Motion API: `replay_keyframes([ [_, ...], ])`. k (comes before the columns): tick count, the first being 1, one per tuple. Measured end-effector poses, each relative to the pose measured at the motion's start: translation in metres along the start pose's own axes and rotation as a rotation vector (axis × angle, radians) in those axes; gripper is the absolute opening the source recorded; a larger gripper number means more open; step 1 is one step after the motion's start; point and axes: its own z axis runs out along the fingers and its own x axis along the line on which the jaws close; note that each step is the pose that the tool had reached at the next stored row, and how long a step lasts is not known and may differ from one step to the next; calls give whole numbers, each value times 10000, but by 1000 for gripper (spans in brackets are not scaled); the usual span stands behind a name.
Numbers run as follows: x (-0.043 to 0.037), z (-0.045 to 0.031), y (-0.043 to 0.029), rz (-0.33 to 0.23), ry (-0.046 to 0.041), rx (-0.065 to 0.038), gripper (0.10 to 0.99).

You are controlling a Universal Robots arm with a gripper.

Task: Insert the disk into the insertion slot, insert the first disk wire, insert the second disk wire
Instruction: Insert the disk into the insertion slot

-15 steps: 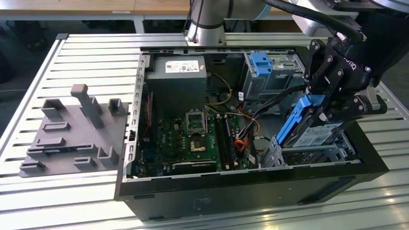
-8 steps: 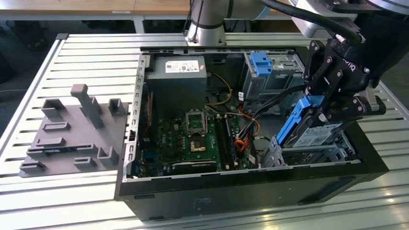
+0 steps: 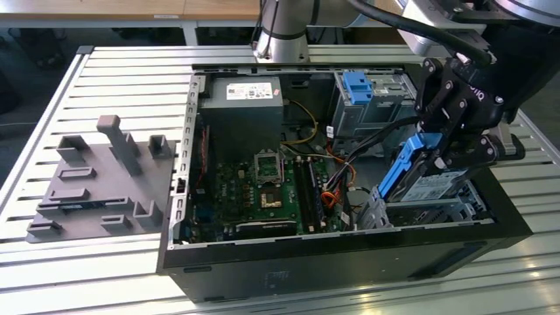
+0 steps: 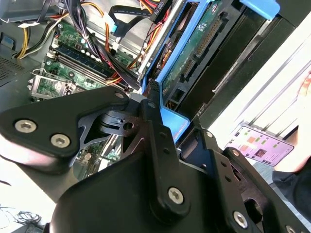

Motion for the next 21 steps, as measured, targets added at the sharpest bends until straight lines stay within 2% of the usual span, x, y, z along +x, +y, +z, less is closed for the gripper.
replay_keyframes([
  [12,0,78,-1,-1,1,1,365],
  [14,0,90,-1,0,0,-1,376],
  [15,0,97,-1,0,-4,0,439],
  [21,0,168,-2,0,-10,4,439],
])
